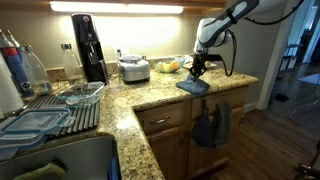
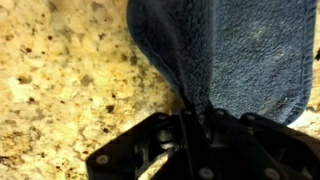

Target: Pick up the blue towel from the countertop and hang it on the cabinet

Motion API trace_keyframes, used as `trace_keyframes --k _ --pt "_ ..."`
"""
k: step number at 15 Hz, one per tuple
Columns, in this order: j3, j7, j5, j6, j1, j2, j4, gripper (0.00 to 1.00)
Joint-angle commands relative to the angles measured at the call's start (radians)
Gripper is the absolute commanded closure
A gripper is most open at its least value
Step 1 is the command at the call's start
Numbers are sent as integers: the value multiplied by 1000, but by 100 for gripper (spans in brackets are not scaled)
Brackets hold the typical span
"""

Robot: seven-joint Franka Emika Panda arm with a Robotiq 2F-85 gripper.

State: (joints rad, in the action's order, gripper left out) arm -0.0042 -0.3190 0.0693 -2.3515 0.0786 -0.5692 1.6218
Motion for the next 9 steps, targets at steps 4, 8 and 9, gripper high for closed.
trace_keyframes --k 4,8,9 --pt "45 12 161 -89 -16 296 353 91" --pt "71 38 277 -119 -13 429 511 91" --pt "76 48 295 -114 -12 457 546 91"
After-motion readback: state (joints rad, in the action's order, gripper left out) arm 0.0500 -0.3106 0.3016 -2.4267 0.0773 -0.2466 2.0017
